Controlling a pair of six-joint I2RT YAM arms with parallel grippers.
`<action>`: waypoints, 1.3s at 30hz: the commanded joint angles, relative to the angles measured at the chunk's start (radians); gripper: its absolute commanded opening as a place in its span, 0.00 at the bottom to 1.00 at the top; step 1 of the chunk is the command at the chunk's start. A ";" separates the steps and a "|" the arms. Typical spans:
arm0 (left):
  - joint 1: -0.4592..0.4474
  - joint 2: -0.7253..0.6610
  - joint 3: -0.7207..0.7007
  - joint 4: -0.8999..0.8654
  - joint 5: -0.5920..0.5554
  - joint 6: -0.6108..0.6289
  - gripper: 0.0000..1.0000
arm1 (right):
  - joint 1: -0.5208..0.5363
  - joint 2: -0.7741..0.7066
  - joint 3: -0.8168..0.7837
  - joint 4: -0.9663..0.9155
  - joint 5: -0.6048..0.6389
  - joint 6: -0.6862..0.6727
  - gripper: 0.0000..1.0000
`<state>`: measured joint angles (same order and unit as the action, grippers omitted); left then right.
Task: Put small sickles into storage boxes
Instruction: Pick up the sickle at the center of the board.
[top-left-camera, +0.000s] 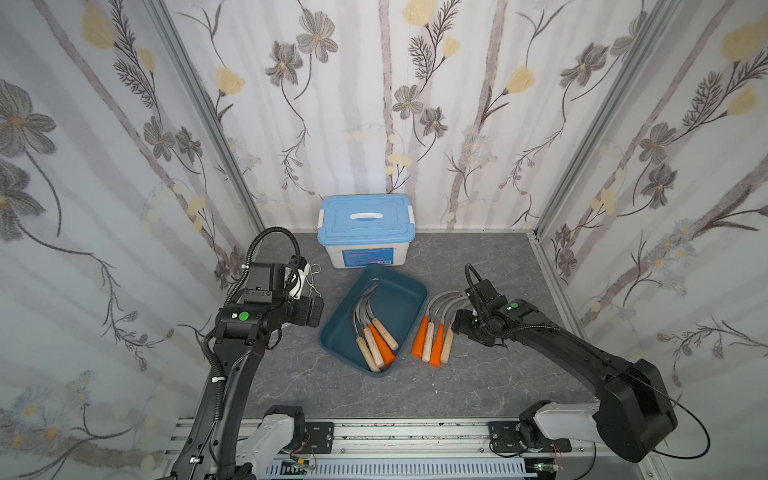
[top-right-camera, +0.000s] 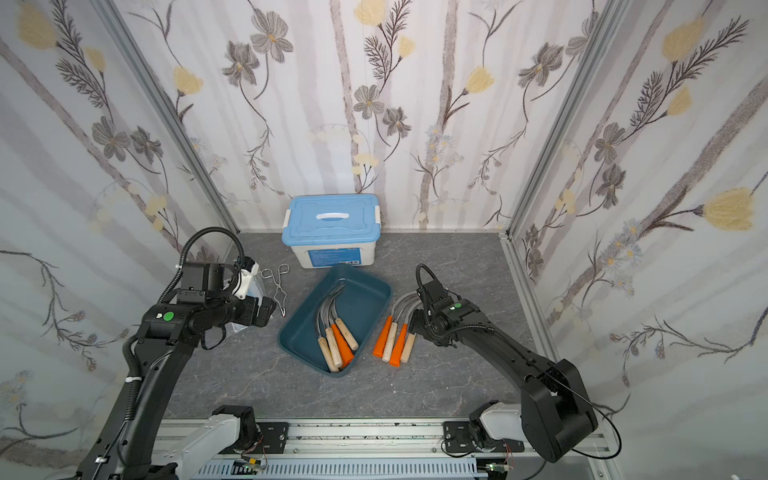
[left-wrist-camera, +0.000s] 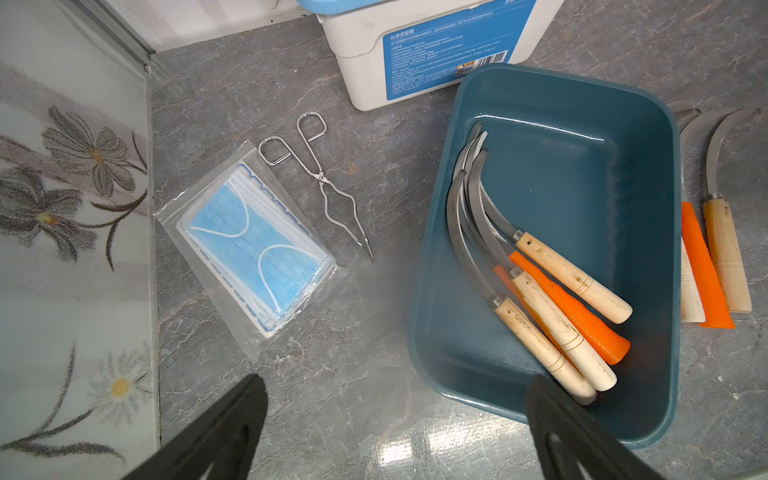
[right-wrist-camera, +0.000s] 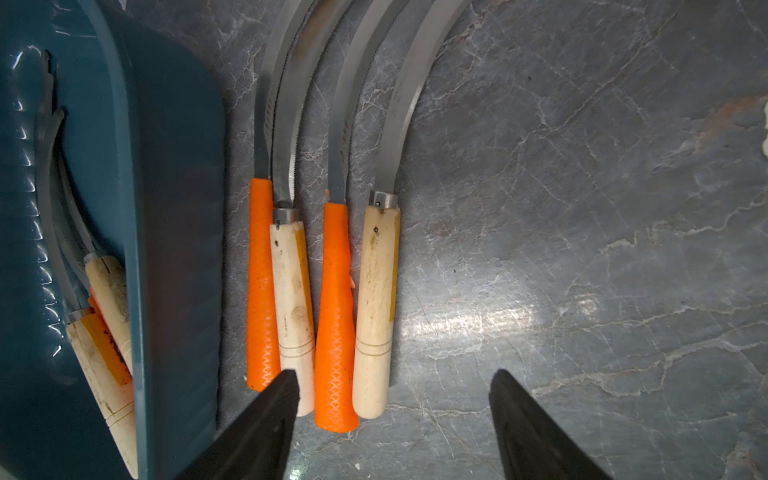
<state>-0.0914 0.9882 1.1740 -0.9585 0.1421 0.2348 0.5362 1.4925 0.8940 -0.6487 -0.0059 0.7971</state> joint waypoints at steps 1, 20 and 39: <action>-0.001 -0.006 0.002 -0.005 0.004 0.006 1.00 | 0.007 0.035 0.031 -0.001 0.003 -0.032 0.75; -0.001 -0.031 -0.017 0.024 -0.038 -0.014 1.00 | 0.041 0.295 0.150 -0.031 0.050 -0.114 0.62; 0.000 -0.022 -0.015 0.042 -0.061 -0.008 1.00 | 0.041 0.428 0.203 -0.040 0.087 -0.123 0.57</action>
<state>-0.0925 0.9684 1.1599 -0.9363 0.0811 0.2245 0.5766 1.9099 1.0885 -0.6930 0.0551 0.6838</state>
